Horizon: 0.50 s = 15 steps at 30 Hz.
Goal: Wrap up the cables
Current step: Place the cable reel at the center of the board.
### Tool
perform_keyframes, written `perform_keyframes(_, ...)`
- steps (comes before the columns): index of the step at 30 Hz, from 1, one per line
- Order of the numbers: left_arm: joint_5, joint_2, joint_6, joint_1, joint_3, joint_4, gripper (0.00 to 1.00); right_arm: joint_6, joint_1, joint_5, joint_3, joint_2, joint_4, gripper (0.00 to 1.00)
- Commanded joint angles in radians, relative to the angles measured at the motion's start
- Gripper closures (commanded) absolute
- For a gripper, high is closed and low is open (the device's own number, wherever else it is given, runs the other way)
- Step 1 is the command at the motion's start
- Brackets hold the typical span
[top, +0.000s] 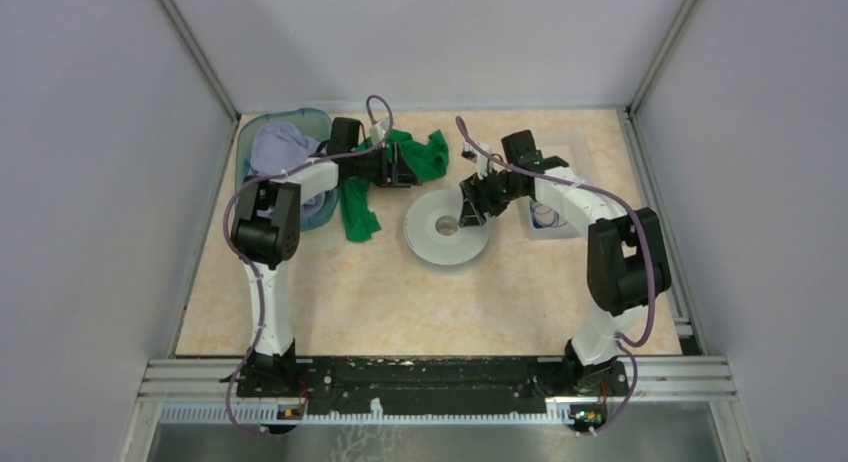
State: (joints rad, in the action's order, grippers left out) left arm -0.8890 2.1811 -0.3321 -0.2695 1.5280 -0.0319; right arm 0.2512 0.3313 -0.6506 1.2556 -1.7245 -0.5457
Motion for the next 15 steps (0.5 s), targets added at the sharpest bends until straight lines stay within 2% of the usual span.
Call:
perform_keyframes(1,0.033,-0.128,0.147,0.009,-0.06,-0.013,0.29,0.004,0.005,0.02,0.014,0.053,0.011,0.33)
perform_keyframes(8,0.083,-0.294,0.294,0.006,-0.177,-0.044,0.27,-0.019,-0.046,0.124,-0.058,0.168,0.047,0.34)
perform_keyframes(15,0.168,-0.412,0.395,-0.022,-0.298,-0.053,0.27,0.045,-0.067,0.241,-0.169,0.203,0.054,0.37)
